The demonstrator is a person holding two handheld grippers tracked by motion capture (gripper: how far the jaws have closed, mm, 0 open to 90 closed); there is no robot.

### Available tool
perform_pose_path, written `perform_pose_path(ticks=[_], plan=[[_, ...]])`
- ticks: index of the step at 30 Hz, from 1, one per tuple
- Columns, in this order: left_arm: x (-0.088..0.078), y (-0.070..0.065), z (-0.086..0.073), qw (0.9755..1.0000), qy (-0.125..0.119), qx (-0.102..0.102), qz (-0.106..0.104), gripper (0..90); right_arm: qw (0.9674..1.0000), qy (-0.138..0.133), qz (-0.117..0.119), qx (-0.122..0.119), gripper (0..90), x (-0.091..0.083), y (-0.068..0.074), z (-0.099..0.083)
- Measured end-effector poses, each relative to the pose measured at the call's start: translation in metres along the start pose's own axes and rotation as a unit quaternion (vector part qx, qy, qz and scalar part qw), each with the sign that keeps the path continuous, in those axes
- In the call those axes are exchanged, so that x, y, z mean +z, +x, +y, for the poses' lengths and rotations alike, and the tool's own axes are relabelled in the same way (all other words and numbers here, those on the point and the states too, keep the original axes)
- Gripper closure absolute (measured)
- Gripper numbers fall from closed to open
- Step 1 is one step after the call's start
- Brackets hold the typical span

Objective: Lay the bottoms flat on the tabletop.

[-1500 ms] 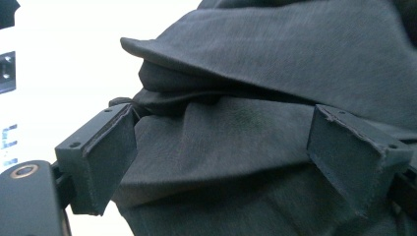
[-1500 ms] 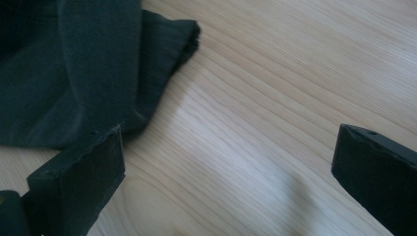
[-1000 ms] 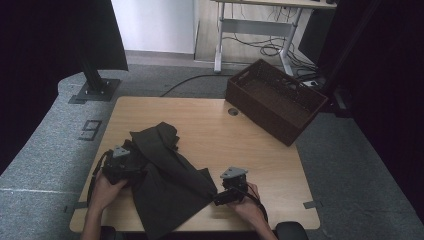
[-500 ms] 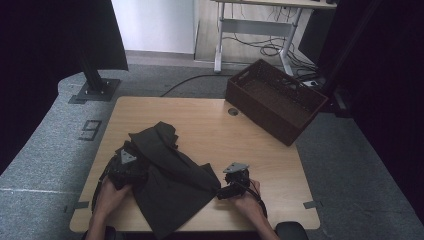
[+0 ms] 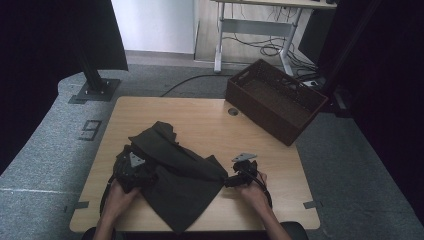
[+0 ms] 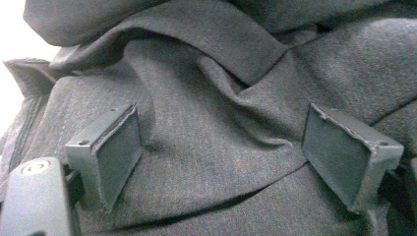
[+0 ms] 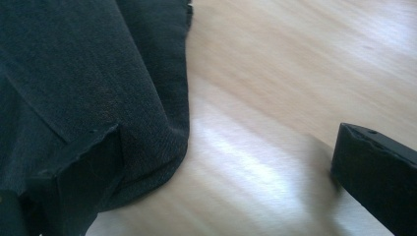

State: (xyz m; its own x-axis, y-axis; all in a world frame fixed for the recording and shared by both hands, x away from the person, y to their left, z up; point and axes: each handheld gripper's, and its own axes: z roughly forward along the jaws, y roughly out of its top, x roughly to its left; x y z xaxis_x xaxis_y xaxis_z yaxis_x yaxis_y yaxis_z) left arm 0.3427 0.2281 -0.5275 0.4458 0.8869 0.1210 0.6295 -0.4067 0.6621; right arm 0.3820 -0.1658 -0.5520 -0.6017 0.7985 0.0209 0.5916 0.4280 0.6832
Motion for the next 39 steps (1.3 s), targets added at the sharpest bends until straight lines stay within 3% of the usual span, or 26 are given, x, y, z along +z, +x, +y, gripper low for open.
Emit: perform_pose_path(ticks=[6, 12, 20, 24, 29, 34, 39], plan=[[-0.001, -0.019, 0.004, 0.9997, 0.006, -0.006, -0.022, 15.1, 0.9997, 0.004, -0.017, 0.019, 0.0, 0.002, -0.021, 0.004], [0.000, -0.035, 0.007, 0.9991, 0.012, 0.006, -0.041, 14.7, 0.9989, 0.004, -0.031, 0.035, 0.4, 0.005, -0.040, 0.008], [-0.012, -0.022, 0.013, 0.9970, -0.001, -0.007, -0.077, 9.2, 0.9989, -0.009, -0.033, 0.034, 3.6, -0.001, -0.038, 0.005], [-0.031, -0.011, 0.023, 0.9960, -0.035, -0.013, -0.082, 7.6, 0.9995, -0.005, -0.030, 0.007, 0.0, -0.014, -0.028, 0.007], [-0.043, 0.008, 0.034, 0.9971, -0.053, -0.011, -0.054, 6.1, 0.9996, -0.027, -0.008, -0.006, 0.0, -0.036, -0.007, 0.006], [-0.035, 0.030, 0.040, 0.9979, -0.046, -0.007, -0.044, 7.1, 0.9993, -0.029, 0.006, -0.022, 0.0, -0.047, 0.020, -0.001], [-0.015, 0.048, 0.032, 0.9984, -0.025, -0.030, -0.041, 7.2, 0.9984, -0.029, 0.032, -0.035, 0.0, -0.047, 0.047, -0.012]])
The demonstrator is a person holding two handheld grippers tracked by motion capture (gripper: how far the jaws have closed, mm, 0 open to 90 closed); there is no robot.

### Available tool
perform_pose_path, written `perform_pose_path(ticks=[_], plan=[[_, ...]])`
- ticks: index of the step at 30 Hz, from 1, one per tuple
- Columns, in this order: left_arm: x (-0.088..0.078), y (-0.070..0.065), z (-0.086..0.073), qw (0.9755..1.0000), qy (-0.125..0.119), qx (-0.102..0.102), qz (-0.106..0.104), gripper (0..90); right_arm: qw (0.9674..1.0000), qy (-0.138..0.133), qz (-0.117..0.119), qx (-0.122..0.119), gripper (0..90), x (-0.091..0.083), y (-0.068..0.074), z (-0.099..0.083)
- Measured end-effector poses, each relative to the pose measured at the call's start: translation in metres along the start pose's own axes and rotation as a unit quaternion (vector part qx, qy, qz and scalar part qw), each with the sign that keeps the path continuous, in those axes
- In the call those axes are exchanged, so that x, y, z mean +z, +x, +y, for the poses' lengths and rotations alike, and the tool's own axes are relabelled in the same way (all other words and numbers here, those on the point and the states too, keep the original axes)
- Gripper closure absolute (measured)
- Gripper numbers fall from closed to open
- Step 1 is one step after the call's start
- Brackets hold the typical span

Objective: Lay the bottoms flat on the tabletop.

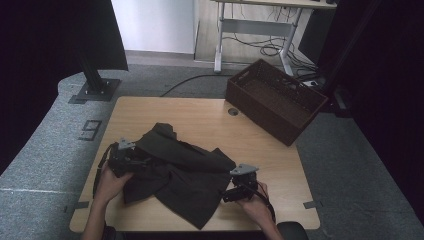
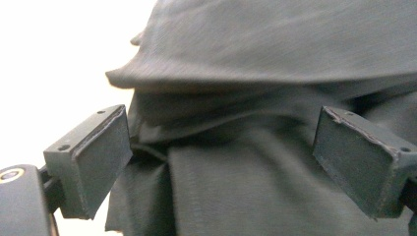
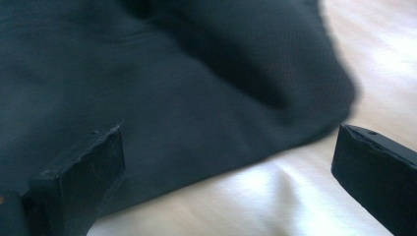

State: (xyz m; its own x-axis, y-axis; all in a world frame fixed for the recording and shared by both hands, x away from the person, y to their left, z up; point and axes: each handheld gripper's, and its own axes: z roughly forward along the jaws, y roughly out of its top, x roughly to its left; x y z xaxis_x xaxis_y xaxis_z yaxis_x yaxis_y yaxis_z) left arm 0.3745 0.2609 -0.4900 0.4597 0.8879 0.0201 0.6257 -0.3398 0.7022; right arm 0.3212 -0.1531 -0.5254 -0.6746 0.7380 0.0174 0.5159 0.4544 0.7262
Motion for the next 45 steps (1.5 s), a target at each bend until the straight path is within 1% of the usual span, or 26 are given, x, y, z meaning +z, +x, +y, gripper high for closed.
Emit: perform_pose_path(ticks=[4, 6, 8, 9, 11, 13, 17, 20, 21, 23, 26, 29, 31, 34, 40, 45], plan=[[0.013, 0.007, -0.009, 0.9998, 0.012, -0.011, 0.012, 7.7, 1.0000, -0.001, 0.007, -0.006, 0.0, 0.002, 0.017, -0.004], [0.019, 0.009, -0.012, 0.9995, 0.021, -0.009, 0.023, 8.3, 0.9999, -0.001, 0.006, -0.011, 0.0, 0.004, 0.024, -0.004], [0.026, 0.009, -0.016, 0.9990, 0.031, -0.010, 0.029, 9.2, 0.9998, 0.004, 0.000, -0.017, 0.0, 0.007, 0.028, -0.006], [0.029, 0.010, -0.018, 0.9989, 0.035, -0.011, 0.029, 9.2, 0.9997, 0.008, -0.004, -0.022, 0.0, 0.010, 0.030, -0.007], [0.033, 0.013, -0.021, 0.9988, 0.035, -0.022, 0.025, 9.2, 0.9994, 0.019, -0.012, -0.028, 0.0, 0.015, 0.034, -0.009], [0.035, 0.014, -0.023, 0.9987, 0.035, -0.027, 0.027, 9.1, 0.9986, 0.030, -0.019, -0.038, 0.0, 0.020, 0.037, -0.012], [0.039, 0.010, -0.024, 0.9982, 0.043, -0.017, 0.038, 9.3, 0.9991, 0.031, -0.013, -0.027, 0.0, 0.022, 0.035, -0.013], [0.038, 0.007, -0.024, 0.9979, 0.045, -0.020, 0.042, 10.8, 0.9992, 0.031, -0.015, -0.020, 0.0, 0.022, 0.031, -0.013], [0.038, 0.005, -0.024, 0.9978, 0.045, -0.017, 0.044, 12.3, 0.9992, 0.031, -0.016, -0.018, 0.0, 0.022, 0.030, -0.013], [0.036, 0.003, -0.025, 0.9977, 0.046, -0.015, 0.046, 13.8, 0.9992, 0.031, -0.020, -0.016, 0.0, 0.022, 0.026, -0.013], [0.034, -0.002, -0.027, 0.9980, 0.046, -0.014, 0.042, 13.8, 0.9989, 0.032, -0.033, -0.013, 0.0, 0.021, 0.019, -0.013], [0.032, -0.007, -0.030, 0.9983, 0.046, -0.012, 0.035, 13.8, 0.9987, 0.032, -0.040, 0.000, 0.0, 0.019, 0.007, -0.015], [0.030, -0.012, -0.031, 0.9984, 0.046, -0.007, 0.032, 14.0, 0.9983, 0.033, -0.048, 0.008, 0.0, 0.018, -0.001, -0.015], [0.027, -0.021, -0.033, 0.9985, 0.046, -0.005, 0.028, 14.6, 0.9974, 0.037, -0.060, 0.014, 0.0, 0.016, -0.013, -0.016], [0.020, -0.041, -0.040, 0.9987, 0.045, -0.018, 0.018, 15.2, 0.9956, 0.042, -0.079, 0.027, 0.0, 0.014, -0.039, -0.016], [0.013, -0.063, -0.045, 0.9989, 0.045, -0.013, 0.006, 15.2, 0.9934, 0.047, -0.096, 0.040, 0.0, 0.013, -0.063, -0.015]])
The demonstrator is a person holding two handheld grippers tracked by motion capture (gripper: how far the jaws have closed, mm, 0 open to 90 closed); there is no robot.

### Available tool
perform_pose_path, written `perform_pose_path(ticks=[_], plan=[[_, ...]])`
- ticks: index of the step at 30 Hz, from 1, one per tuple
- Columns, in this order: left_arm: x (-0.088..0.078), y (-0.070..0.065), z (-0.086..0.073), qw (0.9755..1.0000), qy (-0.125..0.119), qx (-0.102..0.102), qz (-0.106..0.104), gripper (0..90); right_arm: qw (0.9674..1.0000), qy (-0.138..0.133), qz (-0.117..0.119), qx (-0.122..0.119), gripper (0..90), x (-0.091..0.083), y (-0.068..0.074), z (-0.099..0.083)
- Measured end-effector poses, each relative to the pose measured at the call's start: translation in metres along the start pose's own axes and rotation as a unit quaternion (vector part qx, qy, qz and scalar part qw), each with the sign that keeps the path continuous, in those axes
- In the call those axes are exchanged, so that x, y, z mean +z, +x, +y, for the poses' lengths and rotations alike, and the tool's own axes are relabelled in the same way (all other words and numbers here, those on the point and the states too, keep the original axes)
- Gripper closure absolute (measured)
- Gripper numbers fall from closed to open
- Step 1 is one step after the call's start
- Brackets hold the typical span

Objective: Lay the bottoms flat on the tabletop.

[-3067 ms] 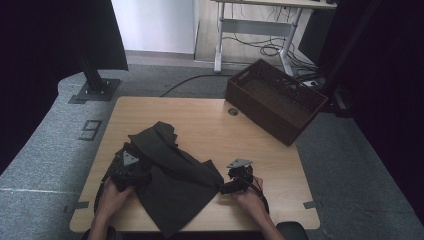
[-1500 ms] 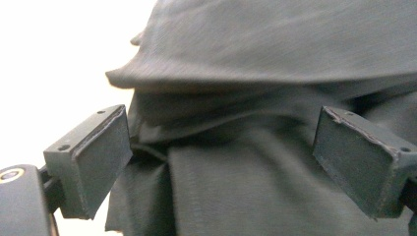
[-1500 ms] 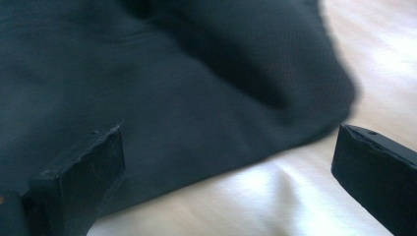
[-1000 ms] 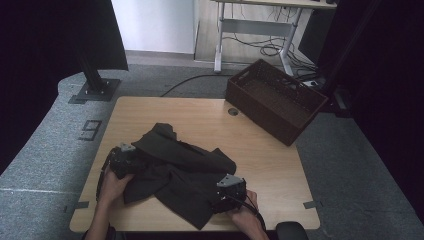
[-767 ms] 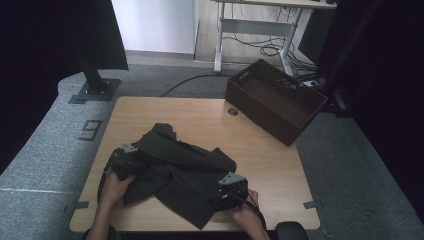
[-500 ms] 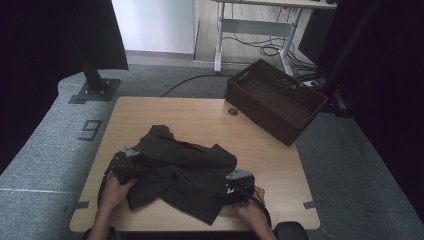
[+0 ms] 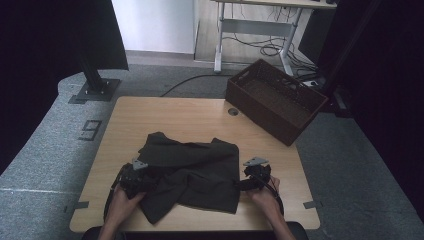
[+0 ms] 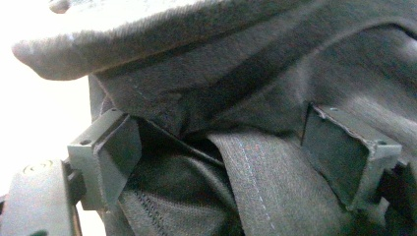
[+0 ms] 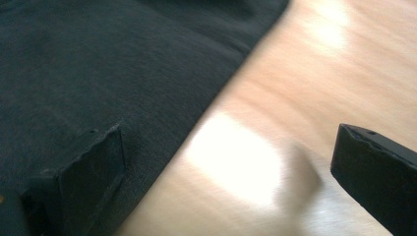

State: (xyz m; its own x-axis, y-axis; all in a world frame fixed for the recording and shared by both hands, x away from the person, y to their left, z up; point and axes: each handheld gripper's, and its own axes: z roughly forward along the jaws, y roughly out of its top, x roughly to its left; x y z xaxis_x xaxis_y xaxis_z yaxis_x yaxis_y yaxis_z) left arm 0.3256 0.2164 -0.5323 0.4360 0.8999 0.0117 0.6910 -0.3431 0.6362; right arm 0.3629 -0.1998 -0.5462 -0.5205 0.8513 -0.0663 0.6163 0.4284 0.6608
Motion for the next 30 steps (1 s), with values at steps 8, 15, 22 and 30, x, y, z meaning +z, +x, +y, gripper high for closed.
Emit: perform_pose_path(ticks=[8, 15, 22, 30], plan=[[-0.009, -0.039, -0.008, 0.9993, 0.000, 0.027, -0.026, 15.1, 0.9993, 0.004, -0.033, 0.019, 0.2, 0.013, -0.035, 0.013], [-0.010, -0.074, -0.012, 0.9964, 0.004, 0.065, -0.054, 13.5, 0.9974, 0.001, -0.060, 0.041, 1.2, 0.028, -0.058, 0.027], [-0.023, -0.059, -0.009, 0.9940, 0.004, 0.055, -0.095, 12.2, 0.9974, -0.008, -0.056, 0.046, 5.0, 0.029, -0.062, 0.028], [-0.062, -0.020, -0.001, 0.9965, -0.036, 0.059, -0.046, 13.5, 0.9993, -0.012, -0.028, 0.024, 6.8, -0.004, -0.043, 0.022]])
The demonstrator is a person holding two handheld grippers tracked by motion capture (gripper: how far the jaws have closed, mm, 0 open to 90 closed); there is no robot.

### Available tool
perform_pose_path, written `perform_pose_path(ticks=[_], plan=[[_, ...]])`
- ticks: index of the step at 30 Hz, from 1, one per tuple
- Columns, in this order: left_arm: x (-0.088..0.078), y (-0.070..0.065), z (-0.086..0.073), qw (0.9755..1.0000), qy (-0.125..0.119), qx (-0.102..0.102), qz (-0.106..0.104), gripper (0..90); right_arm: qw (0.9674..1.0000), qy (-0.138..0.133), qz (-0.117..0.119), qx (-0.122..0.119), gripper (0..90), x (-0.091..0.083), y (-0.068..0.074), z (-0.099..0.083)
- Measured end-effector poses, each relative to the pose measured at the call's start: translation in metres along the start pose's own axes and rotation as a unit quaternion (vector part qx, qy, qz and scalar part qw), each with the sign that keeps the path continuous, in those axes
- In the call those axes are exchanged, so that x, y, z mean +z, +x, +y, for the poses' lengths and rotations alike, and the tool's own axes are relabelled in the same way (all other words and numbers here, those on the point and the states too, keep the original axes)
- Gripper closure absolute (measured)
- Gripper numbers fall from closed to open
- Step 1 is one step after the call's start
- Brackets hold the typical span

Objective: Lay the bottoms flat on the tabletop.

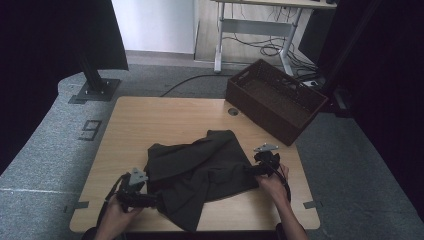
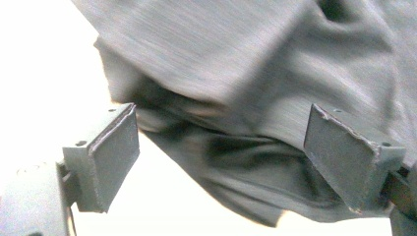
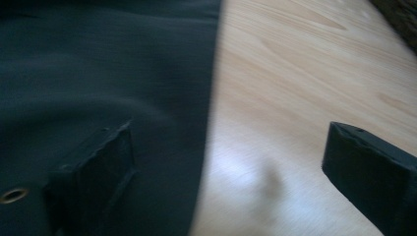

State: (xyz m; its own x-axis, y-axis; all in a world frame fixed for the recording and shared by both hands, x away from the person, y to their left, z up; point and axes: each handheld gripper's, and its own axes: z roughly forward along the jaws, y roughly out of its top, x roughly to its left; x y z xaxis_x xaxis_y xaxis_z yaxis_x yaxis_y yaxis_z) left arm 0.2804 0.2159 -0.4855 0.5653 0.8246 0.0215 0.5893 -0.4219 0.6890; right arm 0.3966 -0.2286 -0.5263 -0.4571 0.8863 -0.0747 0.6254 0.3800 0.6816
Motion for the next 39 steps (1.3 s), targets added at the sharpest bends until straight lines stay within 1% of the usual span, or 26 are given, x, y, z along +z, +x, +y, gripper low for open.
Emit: perform_pose_path(ticks=[2, 3, 4, 5, 7, 8, 11, 13, 14, 15, 16, 18, 19, 21, 22, 23, 24, 25, 28, 29, 31, 33, 36, 39], plan=[[-0.007, 0.009, 0.011, 0.9999, -0.013, 0.004, 0.008, 13.8, 0.9998, -0.007, 0.018, -0.006, 9.7, -0.011, 0.010, -0.001], [-0.009, 0.013, 0.017, 0.9997, -0.021, 0.007, 0.009, 14.1, 0.9995, -0.012, 0.028, -0.011, 13.2, -0.016, 0.016, -0.001], [-0.010, 0.016, 0.024, 0.9995, -0.028, 0.012, 0.010, 14.5, 0.9989, -0.015, 0.041, -0.018, 14.2, -0.021, 0.022, -0.002], [-0.010, 0.018, 0.032, 0.9992, -0.034, 0.015, 0.012, 14.9, 0.9983, -0.016, 0.050, -0.023, 15.1, -0.025, 0.030, -0.002], [-0.006, 0.021, 0.048, 0.9988, -0.042, 0.019, 0.012, 16.1, 0.9966, -0.022, 0.069, -0.040, 22.8, -0.032, 0.045, -0.002], [-0.003, 0.021, 0.055, 0.9986, -0.047, 0.022, 0.011, 17.4, 0.9954, -0.025, 0.081, -0.046, 24.9, -0.035, 0.052, -0.002], [0.013, 0.019, 0.073, 0.9980, -0.058, 0.024, 0.002, 20.5, 0.9914, -0.029, 0.110, -0.064, 29.0, -0.039, 0.076, -0.002], [0.026, 0.015, 0.082, 0.9979, -0.060, 0.025, 0.002, 22.9, 0.9890, -0.031, 0.125, -0.074, 30.6, -0.038, 0.091, -0.003], [0.035, 0.012, 0.086, 0.9979, -0.058, 0.030, 0.002, 23.2, 0.9879, -0.030, 0.130, -0.080, 31.1, -0.036, 0.097, -0.004], [0.040, 0.010, 0.088, 0.9979, -0.056, 0.034, 0.002, 23.3, 0.9868, -0.027, 0.133, -0.087, 31.6, -0.034, 0.105, -0.005], [0.047, 0.006, 0.091, 0.9979, -0.051, 0.041, 0.005, 23.7, 0.9866, -0.025, 0.134, -0.090, 31.6, -0.032, 0.109, -0.006], [0.062, 0.001, 0.094, 0.9975, -0.038, 0.058, 0.016, 23.9, 0.9857, -0.014, 0.134, -0.102, 31.6, -0.027, 0.118, -0.009], [0.069, -0.001, 0.095, 0.9972, -0.033, 0.064, 0.020, 24.7, 0.9857, -0.009, 0.131, -0.105, 31.6, -0.024, 0.121, -0.011], [0.077, -0.001, 0.097, 0.9974, -0.032, 0.062, 0.017, 28.8, 0.9859, 0.002, 0.121, -0.116, 33.0, -0.019, 0.124, -0.015], [0.080, 0.001, 0.098, 0.9977, -0.035, 0.056, 0.012, 33.1, 0.9858, 0.008, 0.115, -0.122, 33.9, -0.017, 0.125, -0.017], [0.081, 0.003, 0.098, 0.9980, -0.037, 0.050, 0.006, 40.5, 0.9858, 0.007, 0.114, -0.123, 34.7, -0.016, 0.125, -0.018], [0.083, 0.005, 0.099, 0.9983, -0.035, 0.048, 0.003, 51.4, 0.9862, 0.004, 0.117, -0.117, 36.0, -0.016, 0.124, -0.020], [0.085, 0.006, 0.100, 0.9985, -0.028, 0.048, 0.007, 60.3, 0.9864, 0.003, 0.120, -0.112, 38.7, -0.016, 0.122, -0.020], [0.093, 0.007, 0.101, 0.9977, -0.004, 0.063, 0.024, 77.5, 0.9864, 0.004, 0.124, -0.108, 45.0, -0.016, 0.120, -0.021], [0.096, 0.007, 0.101, 0.9974, 0.005, 0.067, 0.026, 81.0, 0.9862, 0.006, 0.125, -0.108, 47.5, -0.017, 0.119, -0.020], [0.101, 0.008, 0.101, 0.9973, 0.017, 0.067, 0.025, 84.1, 0.9858, 0.009, 0.127, -0.110, 50.5, -0.018, 0.117, -0.020], [0.103, 0.008, 0.100, 0.9975, 0.020, 0.064, 0.024, 84.8, 0.9855, 0.009, 0.128, -0.111, 53.8, -0.018, 0.114, -0.021], [0.106, 0.010, 0.098, 0.9974, 0.029, 0.060, 0.025, 83.7, 0.9855, 0.009, 0.128, -0.111, 58.3, -0.020, 0.107, -0.023], [0.107, 0.014, 0.095, 0.9978, 0.033, 0.055, 0.016, 81.6, 0.9860, 0.006, 0.128, -0.107, 61.3, -0.021, 0.099, -0.026]])
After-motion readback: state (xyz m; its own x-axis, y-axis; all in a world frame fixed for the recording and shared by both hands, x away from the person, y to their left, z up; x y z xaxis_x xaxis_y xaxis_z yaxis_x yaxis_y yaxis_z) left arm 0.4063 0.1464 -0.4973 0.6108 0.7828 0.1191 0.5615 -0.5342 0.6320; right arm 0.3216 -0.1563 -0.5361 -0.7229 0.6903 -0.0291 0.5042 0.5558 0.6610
